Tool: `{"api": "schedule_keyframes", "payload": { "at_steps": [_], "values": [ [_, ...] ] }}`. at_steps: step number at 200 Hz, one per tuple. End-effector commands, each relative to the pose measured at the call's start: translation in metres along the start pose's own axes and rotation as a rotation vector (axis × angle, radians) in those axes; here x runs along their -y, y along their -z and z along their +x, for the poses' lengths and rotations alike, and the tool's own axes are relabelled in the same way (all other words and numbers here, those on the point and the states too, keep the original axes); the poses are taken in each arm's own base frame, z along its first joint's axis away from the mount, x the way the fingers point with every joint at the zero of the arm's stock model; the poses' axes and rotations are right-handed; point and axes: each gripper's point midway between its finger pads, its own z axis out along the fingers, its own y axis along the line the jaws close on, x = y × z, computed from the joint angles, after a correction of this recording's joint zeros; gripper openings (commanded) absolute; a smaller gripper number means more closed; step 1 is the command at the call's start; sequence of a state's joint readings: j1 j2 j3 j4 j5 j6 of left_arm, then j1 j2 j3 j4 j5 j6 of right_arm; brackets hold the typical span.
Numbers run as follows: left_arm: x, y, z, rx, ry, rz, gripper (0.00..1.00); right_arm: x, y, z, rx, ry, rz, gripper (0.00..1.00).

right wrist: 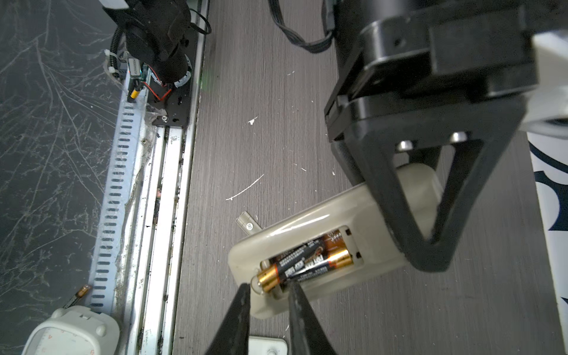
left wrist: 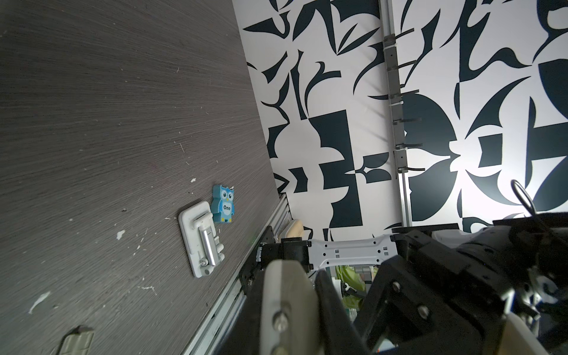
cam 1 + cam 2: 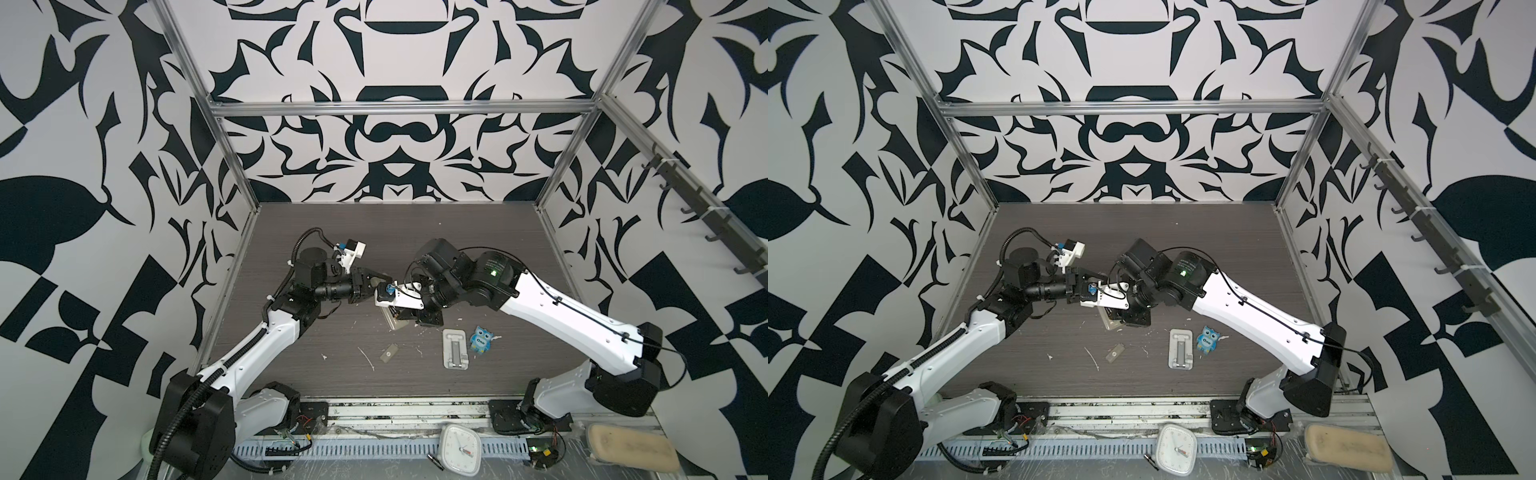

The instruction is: Load the batteries into the remote control

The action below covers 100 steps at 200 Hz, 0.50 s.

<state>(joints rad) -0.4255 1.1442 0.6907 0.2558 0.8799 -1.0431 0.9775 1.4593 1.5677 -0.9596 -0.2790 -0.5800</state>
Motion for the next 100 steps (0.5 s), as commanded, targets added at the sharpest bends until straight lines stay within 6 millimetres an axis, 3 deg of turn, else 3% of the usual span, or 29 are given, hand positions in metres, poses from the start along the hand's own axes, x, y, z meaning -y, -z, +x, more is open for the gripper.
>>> {"api": "schedule_keyframes", "payload": {
  "at_steps": [1, 100],
  "values": [
    [0.01, 0.003, 0.001, -0.004, -0.029, 0.026, 0.0, 0.007, 0.005, -0.003, -0.002, 0.049, 0.057, 0.25],
    [0.009, 0.002, 0.001, -0.008, -0.027, 0.024, 0.0, -0.006, 0.0, 0.006, -0.035, 0.091, 0.019, 0.26]
  ]
}}
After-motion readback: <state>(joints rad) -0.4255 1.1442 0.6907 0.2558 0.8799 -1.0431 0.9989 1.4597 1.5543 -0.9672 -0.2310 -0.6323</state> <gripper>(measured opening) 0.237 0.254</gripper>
